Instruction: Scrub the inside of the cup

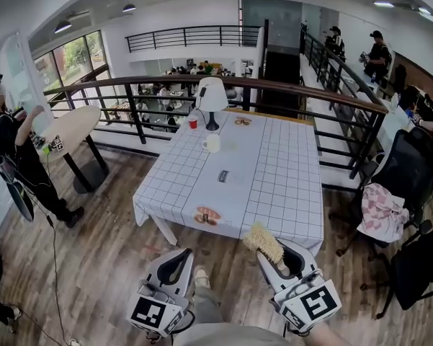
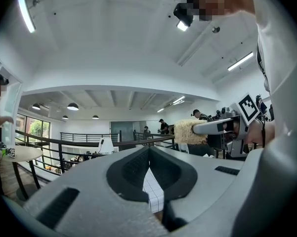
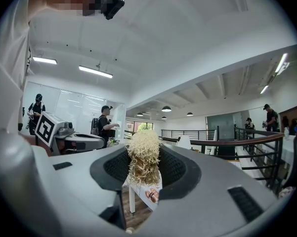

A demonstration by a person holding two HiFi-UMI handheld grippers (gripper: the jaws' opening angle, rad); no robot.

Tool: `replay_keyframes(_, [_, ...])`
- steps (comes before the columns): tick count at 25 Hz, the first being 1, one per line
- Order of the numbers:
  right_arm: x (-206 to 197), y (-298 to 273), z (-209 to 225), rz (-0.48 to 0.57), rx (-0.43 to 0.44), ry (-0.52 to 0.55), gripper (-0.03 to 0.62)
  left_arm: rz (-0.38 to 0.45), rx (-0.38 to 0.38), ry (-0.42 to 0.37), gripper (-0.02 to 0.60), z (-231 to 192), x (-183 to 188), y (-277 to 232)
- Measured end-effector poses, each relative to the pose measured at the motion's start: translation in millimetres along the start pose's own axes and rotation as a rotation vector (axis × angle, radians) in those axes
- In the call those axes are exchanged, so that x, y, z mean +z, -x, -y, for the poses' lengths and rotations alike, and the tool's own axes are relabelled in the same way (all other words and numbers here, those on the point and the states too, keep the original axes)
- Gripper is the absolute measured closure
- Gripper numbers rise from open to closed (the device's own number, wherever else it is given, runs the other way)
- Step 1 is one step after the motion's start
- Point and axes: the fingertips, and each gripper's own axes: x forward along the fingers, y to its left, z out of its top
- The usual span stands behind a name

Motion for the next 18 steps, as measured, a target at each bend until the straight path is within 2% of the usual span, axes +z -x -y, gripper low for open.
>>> replay_keyframes(7, [-9.1, -62.8, 22.8, 0.021, -0.03, -0.001, 0.456, 0.008, -0.021, -0.024, 0.568, -55.1, -19.6, -47.3])
replay_keyframes(18, [-19.6, -172.2, 58.7, -0.036, -0.068, -0.007, 0.456, 0.006, -0.102, 0.012, 0.568, -144.6, -39.6, -129.8])
